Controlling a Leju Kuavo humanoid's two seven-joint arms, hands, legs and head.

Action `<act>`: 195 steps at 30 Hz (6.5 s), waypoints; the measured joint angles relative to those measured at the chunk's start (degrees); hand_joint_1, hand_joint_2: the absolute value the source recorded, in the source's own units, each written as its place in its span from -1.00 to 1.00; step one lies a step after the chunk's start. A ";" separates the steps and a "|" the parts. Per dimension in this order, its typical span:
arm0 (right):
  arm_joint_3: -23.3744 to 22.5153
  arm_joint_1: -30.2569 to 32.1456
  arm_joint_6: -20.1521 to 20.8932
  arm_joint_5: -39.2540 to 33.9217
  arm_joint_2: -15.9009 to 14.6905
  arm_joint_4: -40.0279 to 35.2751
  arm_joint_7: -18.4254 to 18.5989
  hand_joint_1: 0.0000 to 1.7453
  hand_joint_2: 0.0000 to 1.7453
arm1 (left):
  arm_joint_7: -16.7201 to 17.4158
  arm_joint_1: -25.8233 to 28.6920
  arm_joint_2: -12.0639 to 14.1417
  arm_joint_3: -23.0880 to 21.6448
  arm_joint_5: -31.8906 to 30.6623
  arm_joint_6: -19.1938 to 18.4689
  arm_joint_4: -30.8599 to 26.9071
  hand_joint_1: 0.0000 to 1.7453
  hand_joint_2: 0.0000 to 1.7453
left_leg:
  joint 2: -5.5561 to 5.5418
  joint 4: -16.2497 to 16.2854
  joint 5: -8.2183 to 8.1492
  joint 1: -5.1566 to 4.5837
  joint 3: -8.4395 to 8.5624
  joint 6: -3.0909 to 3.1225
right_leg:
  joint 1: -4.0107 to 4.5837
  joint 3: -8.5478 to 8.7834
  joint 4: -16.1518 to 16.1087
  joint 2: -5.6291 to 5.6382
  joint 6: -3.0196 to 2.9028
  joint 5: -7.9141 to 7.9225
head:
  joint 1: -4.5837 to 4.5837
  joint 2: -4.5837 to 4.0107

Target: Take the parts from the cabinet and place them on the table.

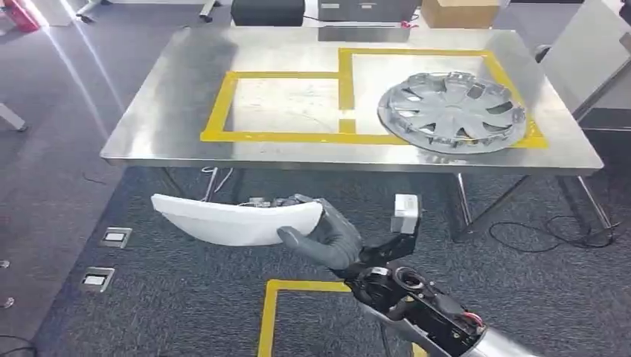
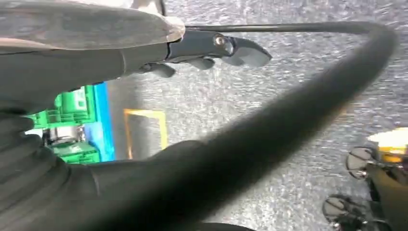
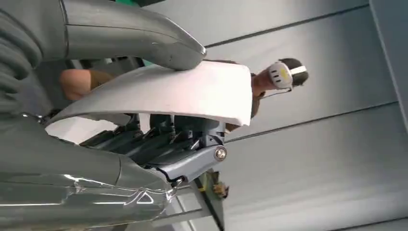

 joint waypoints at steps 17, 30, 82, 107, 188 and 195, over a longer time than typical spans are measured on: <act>1.14 0.03 -0.77 0.50 0.11 1.01 -0.28 0.50 1.00 | -0.09 -0.21 0.00 0.20 -0.96 -0.11 0.02 -1.00 1.00 | -0.07 18.44 -9.97 0.39 -6.84 -3.30 | -0.56 1.61 -8.84 0.03 -2.25 7.16 | -0.61 0.00; 0.98 0.44 -1.31 0.89 0.04 0.76 -0.15 0.50 1.00 | 0.02 0.04 0.42 0.20 -1.18 -0.37 0.02 -1.00 1.00 | 0.03 0.21 0.31 -0.24 -0.95 -0.11 | -0.12 1.30 -2.82 0.14 0.11 1.06 | -0.66 0.00; -0.48 1.95 -2.82 1.90 -1.22 -1.53 0.81 0.50 1.00 | 0.72 0.09 0.11 0.15 -2.32 0.00 0.02 -1.00 1.00 | -0.20 10.98 -1.57 0.00 -6.57 -2.99 | -0.50 3.39 -9.18 0.30 -1.84 5.95 | -1.68 0.00; -0.50 1.92 -2.51 1.73 -1.38 -1.55 0.61 0.50 1.00 | 0.52 -0.15 0.07 0.13 -2.49 0.13 0.02 -1.00 1.00 | -0.43 0.25 -1.90 -0.49 1.58 -1.19 | -0.44 0.85 -8.95 0.15 0.13 7.58 | 0.07 0.00; 17.92 -24.45 -49.44 27.63 18.01 47.84 -1.46 -1.00 1.00 | -3.65 -1.09 0.66 -4.31 -4.92 -1.25 0.02 -1.00 -1.00 | -0.64 -0.12 -1.75 -0.64 1.77 -1.91 | -0.52 1.17 -9.04 -0.20 -0.30 7.52 | -0.48 0.00; 18.71 -24.45 -49.44 27.56 18.01 47.84 -1.44 -1.00 1.00 | -3.52 -1.08 0.72 -4.31 -4.85 -1.25 0.02 -1.00 -1.00 | -0.64 -0.12 -1.75 -0.64 1.77 -1.91 | -0.52 1.17 -9.04 -0.20 -0.30 7.52 | -0.48 0.00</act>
